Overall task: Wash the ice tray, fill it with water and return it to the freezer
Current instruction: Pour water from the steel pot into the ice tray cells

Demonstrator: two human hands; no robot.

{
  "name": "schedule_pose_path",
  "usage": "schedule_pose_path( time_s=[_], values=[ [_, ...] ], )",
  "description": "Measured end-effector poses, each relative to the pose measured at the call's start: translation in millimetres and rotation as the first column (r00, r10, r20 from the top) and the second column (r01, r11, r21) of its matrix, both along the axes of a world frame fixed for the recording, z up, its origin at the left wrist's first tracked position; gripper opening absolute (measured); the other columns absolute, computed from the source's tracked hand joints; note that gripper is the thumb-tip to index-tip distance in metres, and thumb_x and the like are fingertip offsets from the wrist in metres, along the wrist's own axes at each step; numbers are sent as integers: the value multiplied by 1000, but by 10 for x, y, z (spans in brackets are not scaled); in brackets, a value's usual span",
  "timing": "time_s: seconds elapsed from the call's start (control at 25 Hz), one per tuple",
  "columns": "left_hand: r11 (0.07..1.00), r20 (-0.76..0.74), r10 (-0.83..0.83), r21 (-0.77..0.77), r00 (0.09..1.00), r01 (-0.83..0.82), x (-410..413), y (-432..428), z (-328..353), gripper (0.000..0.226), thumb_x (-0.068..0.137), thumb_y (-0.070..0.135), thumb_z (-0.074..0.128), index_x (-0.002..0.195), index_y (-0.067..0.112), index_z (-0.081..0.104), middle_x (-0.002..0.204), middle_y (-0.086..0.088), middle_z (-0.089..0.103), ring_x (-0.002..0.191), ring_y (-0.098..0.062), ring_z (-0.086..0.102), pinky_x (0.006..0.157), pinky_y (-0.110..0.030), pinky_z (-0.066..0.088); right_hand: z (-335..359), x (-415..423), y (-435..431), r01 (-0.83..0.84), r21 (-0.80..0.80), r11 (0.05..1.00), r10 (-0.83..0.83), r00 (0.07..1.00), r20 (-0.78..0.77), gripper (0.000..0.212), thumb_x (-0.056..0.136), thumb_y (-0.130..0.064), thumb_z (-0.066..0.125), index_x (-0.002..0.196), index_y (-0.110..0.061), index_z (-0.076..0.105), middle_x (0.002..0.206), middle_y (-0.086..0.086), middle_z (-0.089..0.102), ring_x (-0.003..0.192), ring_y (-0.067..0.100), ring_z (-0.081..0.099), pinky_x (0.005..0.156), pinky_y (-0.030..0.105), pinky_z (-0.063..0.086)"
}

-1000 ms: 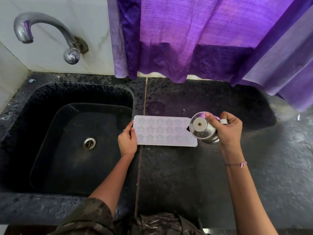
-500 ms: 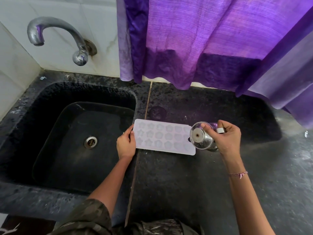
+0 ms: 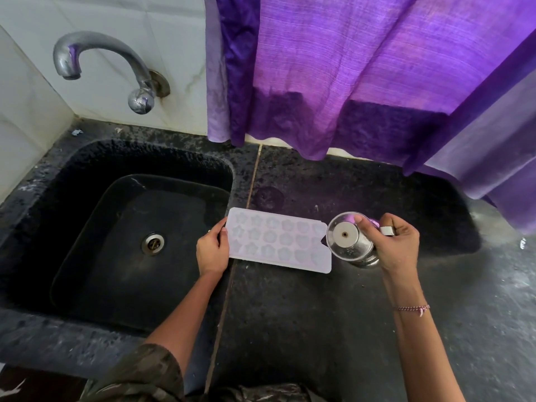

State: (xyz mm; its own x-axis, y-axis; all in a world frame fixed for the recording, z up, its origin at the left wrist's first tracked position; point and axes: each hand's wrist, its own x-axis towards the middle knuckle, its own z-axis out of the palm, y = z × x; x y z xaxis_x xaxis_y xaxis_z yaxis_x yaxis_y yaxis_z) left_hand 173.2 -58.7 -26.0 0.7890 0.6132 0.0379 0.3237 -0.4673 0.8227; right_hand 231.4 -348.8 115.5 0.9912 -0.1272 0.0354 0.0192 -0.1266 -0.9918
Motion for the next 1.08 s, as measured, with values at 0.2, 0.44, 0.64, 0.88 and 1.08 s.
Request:
schedule_pose_path(
  time_s=[0.2,0.44,0.64,0.88,1.08],
  values=[
    [1000,-3,3,-10,1000,-3,-2,-5,-1,32,94,11,48,120,17,65,53,1,53,46,-9,43,51,-25,34,-25,-1,-38,55,129,990,-53,998,-24,53,73,-5,77,52,-16,29,44,-13,29,45,3,29,45,15,29],
    [999,3,-5,-36,1000,5,8,11,-11,32,94,11,48,121,17,64,56,-7,58,47,-14,45,51,-27,37,-43,-39,-100,82,136,987,-78,996,-32,57,74,-6,76,43,-23,31,45,-13,32,45,3,31,45,15,30],
    [997,2,-5,-72,1000,6,-1,8,-7,33,94,11,47,122,17,64,69,-11,67,57,-23,56,59,-33,46,-23,-78,-107,66,32,997,-66,998,-7,59,71,-6,79,41,-22,31,42,-13,28,46,4,26,45,15,28],
    [997,-23,-8,-78,1000,6,3,15,-22,34,94,12,46,122,20,64,67,-10,64,53,-16,50,58,-28,41,19,-118,-88,63,-82,995,-62,998,22,59,70,-10,80,41,-23,32,40,-14,28,46,3,24,45,12,26],
    [996,-19,-9,-84,1000,7,0,17,-32,34,94,14,46,123,19,63,71,-11,67,54,-17,51,57,-29,43,28,-135,-71,61,-109,992,-58,998,31,59,71,-12,81,44,-23,29,41,-14,27,48,3,23,47,15,25]
  ],
)
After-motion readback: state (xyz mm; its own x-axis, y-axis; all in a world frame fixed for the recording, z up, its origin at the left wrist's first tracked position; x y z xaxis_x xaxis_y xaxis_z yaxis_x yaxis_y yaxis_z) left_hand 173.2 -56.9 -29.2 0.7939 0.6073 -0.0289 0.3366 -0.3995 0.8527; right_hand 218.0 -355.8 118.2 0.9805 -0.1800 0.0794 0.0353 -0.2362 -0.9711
